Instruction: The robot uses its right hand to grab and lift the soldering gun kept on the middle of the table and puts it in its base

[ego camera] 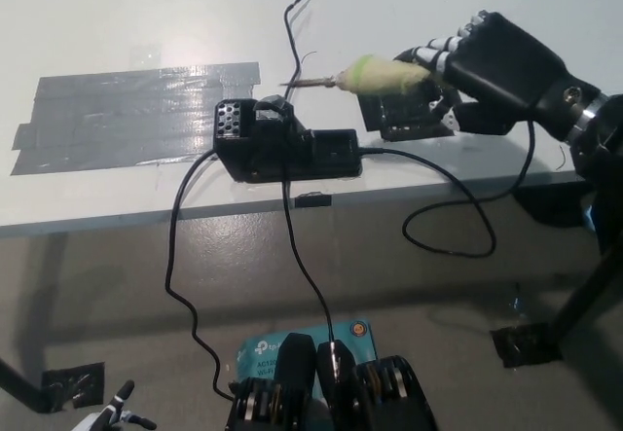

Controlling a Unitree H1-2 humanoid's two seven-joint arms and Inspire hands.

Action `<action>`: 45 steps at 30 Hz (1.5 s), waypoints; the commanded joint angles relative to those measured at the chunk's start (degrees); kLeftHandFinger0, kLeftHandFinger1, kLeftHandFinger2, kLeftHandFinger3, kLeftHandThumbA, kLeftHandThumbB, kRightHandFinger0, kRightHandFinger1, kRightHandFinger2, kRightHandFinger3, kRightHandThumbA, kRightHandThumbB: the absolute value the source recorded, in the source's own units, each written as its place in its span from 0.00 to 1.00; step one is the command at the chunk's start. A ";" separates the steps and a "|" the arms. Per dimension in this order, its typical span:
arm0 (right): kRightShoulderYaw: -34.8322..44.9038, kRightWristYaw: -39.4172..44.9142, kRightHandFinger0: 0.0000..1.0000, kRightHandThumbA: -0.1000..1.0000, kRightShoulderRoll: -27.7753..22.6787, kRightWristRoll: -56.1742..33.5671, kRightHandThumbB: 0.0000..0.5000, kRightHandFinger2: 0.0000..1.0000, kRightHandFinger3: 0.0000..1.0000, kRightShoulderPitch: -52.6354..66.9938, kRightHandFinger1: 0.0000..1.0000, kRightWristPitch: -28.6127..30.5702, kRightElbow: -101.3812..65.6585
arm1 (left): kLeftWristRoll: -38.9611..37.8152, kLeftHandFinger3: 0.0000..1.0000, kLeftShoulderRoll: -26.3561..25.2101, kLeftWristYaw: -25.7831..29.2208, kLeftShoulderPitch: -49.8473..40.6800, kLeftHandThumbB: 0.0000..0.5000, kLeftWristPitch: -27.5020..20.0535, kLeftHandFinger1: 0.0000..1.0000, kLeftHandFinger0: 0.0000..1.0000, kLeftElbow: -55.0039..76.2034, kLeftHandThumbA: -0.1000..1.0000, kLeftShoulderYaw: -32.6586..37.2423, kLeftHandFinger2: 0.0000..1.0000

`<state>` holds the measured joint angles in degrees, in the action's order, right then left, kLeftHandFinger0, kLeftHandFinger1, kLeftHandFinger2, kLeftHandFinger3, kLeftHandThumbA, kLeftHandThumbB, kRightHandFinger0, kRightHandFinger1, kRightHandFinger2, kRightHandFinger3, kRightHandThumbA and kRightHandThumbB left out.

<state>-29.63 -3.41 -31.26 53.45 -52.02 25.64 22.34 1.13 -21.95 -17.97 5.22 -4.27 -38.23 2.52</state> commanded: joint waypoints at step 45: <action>1.93 4.52 0.00 0.00 2.56 3.06 0.33 0.30 0.11 -6.90 0.00 -2.45 6.85 | 0.18 0.50 -1.11 -0.96 0.51 1.00 -1.47 0.00 0.00 1.96 1.00 -0.07 0.24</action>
<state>-29.66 0.58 -28.69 57.88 -53.99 25.38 29.06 1.49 -21.94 -18.40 5.65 -4.44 -37.21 2.56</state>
